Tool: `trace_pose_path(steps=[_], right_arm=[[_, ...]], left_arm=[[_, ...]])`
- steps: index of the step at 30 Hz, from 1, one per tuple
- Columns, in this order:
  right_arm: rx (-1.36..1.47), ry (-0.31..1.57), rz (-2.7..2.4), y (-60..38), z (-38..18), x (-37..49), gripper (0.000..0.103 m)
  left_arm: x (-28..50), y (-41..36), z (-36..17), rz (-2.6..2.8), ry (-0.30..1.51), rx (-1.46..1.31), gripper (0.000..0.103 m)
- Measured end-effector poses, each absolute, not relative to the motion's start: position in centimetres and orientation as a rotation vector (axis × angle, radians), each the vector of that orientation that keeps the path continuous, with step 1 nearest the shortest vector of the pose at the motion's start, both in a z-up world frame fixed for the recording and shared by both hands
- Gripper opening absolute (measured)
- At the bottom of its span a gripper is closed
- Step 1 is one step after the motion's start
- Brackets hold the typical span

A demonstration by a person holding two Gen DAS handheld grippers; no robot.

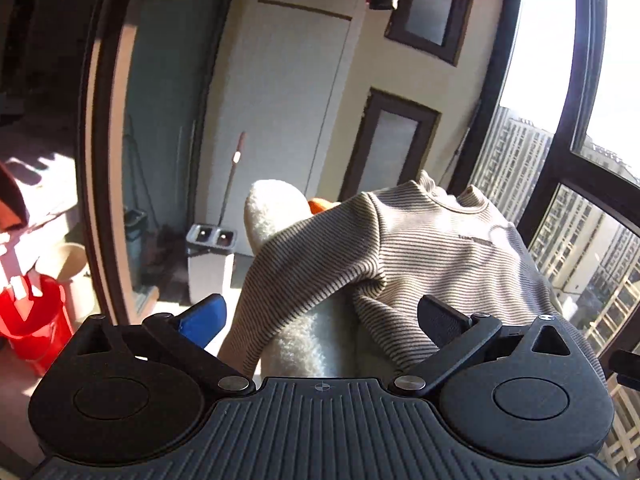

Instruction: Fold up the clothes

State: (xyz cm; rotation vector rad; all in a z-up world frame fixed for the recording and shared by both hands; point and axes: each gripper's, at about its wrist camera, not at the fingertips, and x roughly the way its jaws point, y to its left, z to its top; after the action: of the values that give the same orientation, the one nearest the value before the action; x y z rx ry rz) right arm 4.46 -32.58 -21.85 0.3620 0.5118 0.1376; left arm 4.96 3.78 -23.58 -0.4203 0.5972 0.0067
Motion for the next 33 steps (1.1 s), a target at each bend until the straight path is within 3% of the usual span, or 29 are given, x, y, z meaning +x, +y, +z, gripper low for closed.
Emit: trace_pose_path(steps=[6, 10, 15, 33], right_arm=[[0.248, 0.387, 0.113, -29.4, -19.8, 0.6, 0.103], [0.249, 0.408, 0.127, -29.1, -19.2, -2.7, 0.103], [0.190, 0.494, 0.100, -30.0, -19.1, -7.1, 0.103], [0.149, 0.443, 0.162, -34.1, -17.3, -16.9, 0.103]], left_arm=[[0.8, -2.5, -19.9, -0.036, 0.525, -0.220, 0.103], [-2.1, -6.2, -17.8, -0.057, 0.485, -0.106, 0.103], [-6.0, -8.1, -17.0, -0.033, 0.493, -0.086, 0.103], [-17.3, -13.4, -15.3, 0.030, 0.522, -0.076, 0.103]])
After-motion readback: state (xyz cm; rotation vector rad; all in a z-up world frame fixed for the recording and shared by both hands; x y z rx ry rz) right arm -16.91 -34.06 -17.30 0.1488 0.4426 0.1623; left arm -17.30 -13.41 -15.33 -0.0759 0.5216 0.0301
